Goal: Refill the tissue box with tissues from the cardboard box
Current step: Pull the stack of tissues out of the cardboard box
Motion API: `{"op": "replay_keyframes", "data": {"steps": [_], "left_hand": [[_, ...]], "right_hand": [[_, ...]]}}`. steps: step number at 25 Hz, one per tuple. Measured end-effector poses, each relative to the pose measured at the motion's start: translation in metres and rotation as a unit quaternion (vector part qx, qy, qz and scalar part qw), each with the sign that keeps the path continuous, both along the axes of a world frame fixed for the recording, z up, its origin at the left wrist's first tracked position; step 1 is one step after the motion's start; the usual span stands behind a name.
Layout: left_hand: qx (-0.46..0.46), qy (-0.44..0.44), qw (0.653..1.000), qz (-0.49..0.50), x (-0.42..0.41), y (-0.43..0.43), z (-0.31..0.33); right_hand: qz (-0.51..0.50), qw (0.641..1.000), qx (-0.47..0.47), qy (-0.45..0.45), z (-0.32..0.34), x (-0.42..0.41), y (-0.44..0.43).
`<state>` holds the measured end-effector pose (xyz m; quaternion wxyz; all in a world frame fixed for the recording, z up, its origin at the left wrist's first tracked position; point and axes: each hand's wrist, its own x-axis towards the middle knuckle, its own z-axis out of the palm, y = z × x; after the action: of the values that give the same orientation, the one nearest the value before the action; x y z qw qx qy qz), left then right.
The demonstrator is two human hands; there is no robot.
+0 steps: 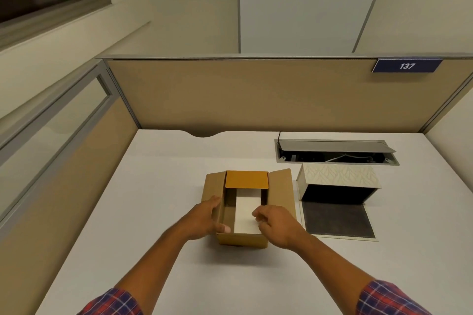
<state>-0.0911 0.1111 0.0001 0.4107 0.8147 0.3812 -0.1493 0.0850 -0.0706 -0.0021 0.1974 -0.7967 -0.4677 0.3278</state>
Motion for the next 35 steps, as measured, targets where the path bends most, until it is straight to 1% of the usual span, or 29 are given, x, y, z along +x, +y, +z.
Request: {"op": "replay_keyframes", "data": {"steps": [2, 4, 6, 7, 8, 11, 17, 20, 23, 26, 31, 33, 35], "left_hand": [[0.006, -0.014, 1.000, 0.008, -0.001, 0.001, -0.005], [-0.002, -0.018, 1.000, 0.014, -0.001, 0.001, -0.004], [-0.007, -0.009, 1.000, -0.002, -0.002, 0.000, -0.005], [-0.007, -0.002, 1.000, -0.016, -0.003, -0.001, -0.006], [0.001, 0.004, 1.000, -0.029, -0.004, -0.004, -0.008], [0.036, 0.014, 0.998, -0.049, -0.005, -0.011, -0.014], [0.074, 0.003, 0.996, -0.042, -0.009, -0.014, -0.028], [0.087, -0.007, 0.996, -0.035, -0.010, -0.016, -0.032], [0.108, -0.011, 0.994, -0.032, -0.010, -0.020, -0.034], [0.117, -0.010, 0.993, -0.029, -0.010, -0.021, -0.037], [0.113, -0.014, 0.993, -0.028, -0.011, -0.019, -0.038], [0.113, -0.014, 0.993, -0.025, -0.011, -0.019, -0.038], [0.112, -0.017, 0.993, -0.023, -0.011, -0.019, -0.039]], "right_hand": [[0.055, 0.996, -0.060, -0.020, 0.006, 0.004, 0.010], [0.083, 0.990, -0.111, 0.015, 0.010, 0.012, 0.022], [0.060, 0.987, -0.115, 0.096, 0.013, 0.024, 0.033], [0.044, 0.986, -0.110, 0.121, 0.015, 0.029, 0.037], [0.035, 0.987, -0.102, 0.120, 0.015, 0.034, 0.042], [0.014, 0.997, -0.059, 0.046, 0.007, 0.040, 0.050], [-0.014, 1.000, 0.006, 0.014, 0.007, 0.044, 0.061], [-0.050, 0.998, 0.039, -0.010, 0.008, 0.051, 0.071], [-0.068, 0.997, 0.017, -0.045, 0.002, 0.061, 0.084], [-0.049, 0.995, -0.030, -0.080, -0.007, 0.069, 0.095], [-0.030, 0.989, -0.072, -0.125, -0.021, 0.077, 0.110], [-0.026, 0.986, -0.092, -0.134, -0.027, 0.079, 0.115], [-0.032, 0.987, -0.100, -0.126, -0.032, 0.080, 0.119]]}}
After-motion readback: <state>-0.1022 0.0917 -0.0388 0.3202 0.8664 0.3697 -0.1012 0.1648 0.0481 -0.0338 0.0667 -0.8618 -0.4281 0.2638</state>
